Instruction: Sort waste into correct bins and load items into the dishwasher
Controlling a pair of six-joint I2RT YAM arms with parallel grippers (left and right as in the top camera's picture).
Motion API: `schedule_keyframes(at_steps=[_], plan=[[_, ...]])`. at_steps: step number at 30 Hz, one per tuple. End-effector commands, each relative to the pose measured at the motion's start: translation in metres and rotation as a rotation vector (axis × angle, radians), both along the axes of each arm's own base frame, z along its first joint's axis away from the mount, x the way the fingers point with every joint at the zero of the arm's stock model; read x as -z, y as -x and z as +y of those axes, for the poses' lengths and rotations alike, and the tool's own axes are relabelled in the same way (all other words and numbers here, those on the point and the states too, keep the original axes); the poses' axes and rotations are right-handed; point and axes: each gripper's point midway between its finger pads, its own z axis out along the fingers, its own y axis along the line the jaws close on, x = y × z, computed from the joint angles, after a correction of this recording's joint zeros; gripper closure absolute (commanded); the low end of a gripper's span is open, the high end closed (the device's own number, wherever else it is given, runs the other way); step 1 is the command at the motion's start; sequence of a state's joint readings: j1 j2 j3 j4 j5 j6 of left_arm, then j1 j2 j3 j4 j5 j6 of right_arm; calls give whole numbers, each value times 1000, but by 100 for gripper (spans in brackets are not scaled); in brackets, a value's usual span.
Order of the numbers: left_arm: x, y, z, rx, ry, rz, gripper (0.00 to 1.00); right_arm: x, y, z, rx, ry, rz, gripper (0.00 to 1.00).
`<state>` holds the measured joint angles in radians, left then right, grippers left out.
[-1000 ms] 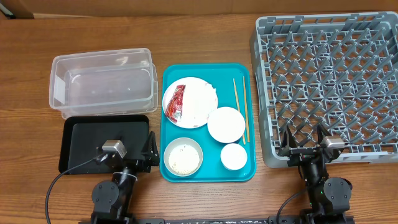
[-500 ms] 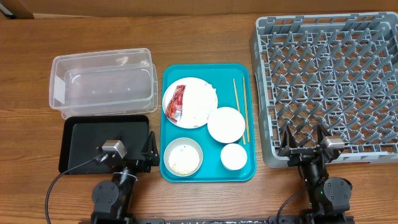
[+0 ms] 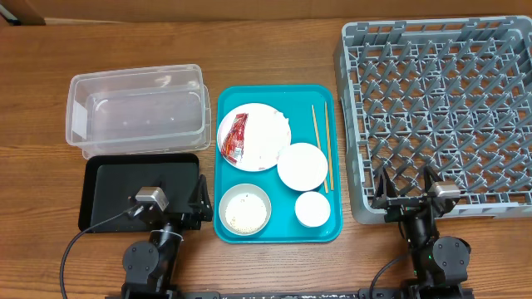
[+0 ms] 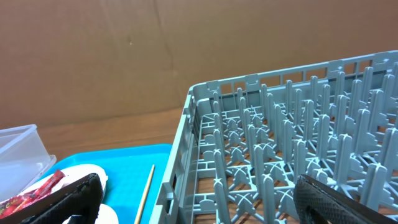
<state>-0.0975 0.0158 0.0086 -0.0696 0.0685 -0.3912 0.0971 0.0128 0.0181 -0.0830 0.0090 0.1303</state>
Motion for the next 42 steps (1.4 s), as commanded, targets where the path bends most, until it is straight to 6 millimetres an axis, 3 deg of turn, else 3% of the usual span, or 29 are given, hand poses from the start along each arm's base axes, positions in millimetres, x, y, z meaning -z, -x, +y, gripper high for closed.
schedule_keyframes(at_steps=[1,8,13,17,22,26,30,38,42], plan=[[-2,4,-19,111,43,-5,0,1,2,14,-87,-2,-7,0],[-20,10,-37,221,58,-67,0,-5,18,61,-373,-6,-30,0],[-45,15,-38,230,56,-121,0,-9,22,67,-413,-5,-38,0],[-74,22,-38,237,55,-148,0,-37,34,76,-482,-2,-93,0],[-101,24,-30,190,-2,-82,0,-79,46,75,-479,-21,-91,0],[-112,19,-25,159,-7,96,0,-101,52,74,-477,-40,43,0],[-118,8,-29,174,-9,317,0,-114,45,72,-454,-60,254,0],[-141,-1,-64,405,-17,588,0,-141,21,75,-486,19,572,0],[-144,-8,-82,504,46,623,0,-134,17,81,-522,-20,705,0]])
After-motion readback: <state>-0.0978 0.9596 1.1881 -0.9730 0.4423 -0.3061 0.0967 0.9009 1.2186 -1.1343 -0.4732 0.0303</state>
